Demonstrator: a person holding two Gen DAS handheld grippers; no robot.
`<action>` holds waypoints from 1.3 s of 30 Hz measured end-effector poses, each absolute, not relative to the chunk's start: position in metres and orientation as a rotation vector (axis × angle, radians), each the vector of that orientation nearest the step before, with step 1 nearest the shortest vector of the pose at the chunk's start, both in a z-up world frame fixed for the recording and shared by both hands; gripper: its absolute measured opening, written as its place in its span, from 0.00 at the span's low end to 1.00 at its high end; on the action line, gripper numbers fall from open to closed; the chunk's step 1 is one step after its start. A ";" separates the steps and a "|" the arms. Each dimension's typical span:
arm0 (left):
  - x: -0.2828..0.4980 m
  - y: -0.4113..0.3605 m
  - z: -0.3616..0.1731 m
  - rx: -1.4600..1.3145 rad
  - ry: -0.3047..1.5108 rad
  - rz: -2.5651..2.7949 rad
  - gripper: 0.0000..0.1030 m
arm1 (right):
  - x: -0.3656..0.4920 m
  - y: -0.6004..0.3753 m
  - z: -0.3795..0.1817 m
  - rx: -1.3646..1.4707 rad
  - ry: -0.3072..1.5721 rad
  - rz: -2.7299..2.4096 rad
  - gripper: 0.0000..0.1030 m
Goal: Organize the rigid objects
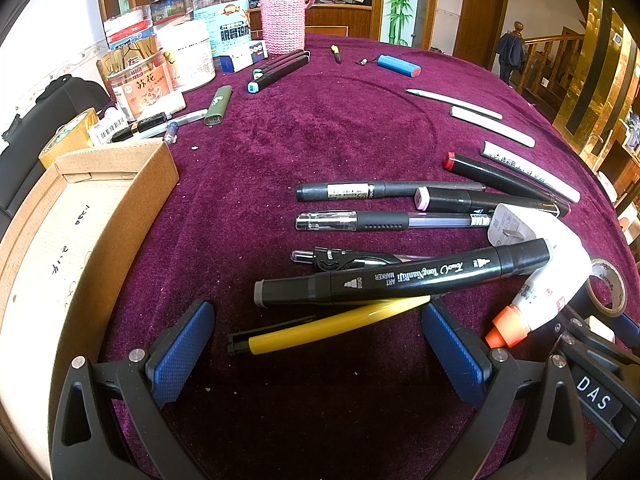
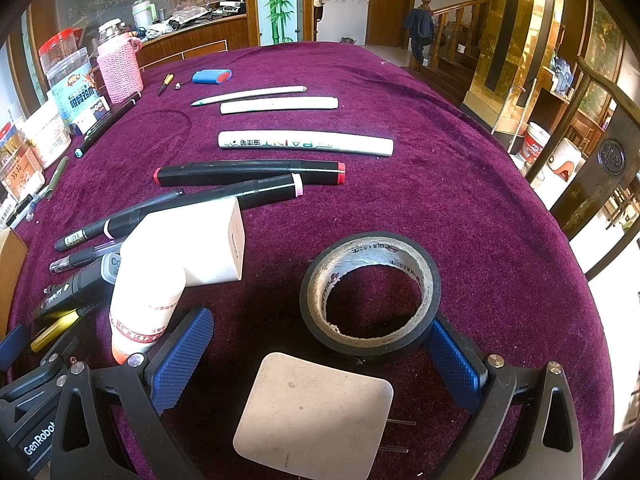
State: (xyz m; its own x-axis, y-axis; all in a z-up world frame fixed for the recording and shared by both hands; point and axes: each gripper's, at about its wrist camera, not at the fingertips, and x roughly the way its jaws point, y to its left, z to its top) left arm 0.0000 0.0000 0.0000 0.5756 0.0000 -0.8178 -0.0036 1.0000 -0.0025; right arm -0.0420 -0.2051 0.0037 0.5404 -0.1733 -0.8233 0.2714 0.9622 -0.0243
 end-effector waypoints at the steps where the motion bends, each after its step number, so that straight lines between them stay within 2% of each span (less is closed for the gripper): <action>1: 0.000 0.000 0.000 -0.004 0.957 0.002 1.00 | -0.041 -0.204 0.004 0.109 0.965 -0.265 0.99; 13: -0.004 0.002 0.002 0.031 1.016 -0.084 1.00 | -0.041 -0.202 0.005 0.100 0.980 -0.227 0.99; 17: -0.011 0.003 0.001 0.053 1.013 -0.117 1.00 | -0.039 -0.207 0.007 0.079 1.030 -0.168 0.99; 39: -0.010 0.001 0.003 0.049 1.025 -0.102 1.00 | -0.055 -0.211 0.016 0.023 1.046 -0.177 0.99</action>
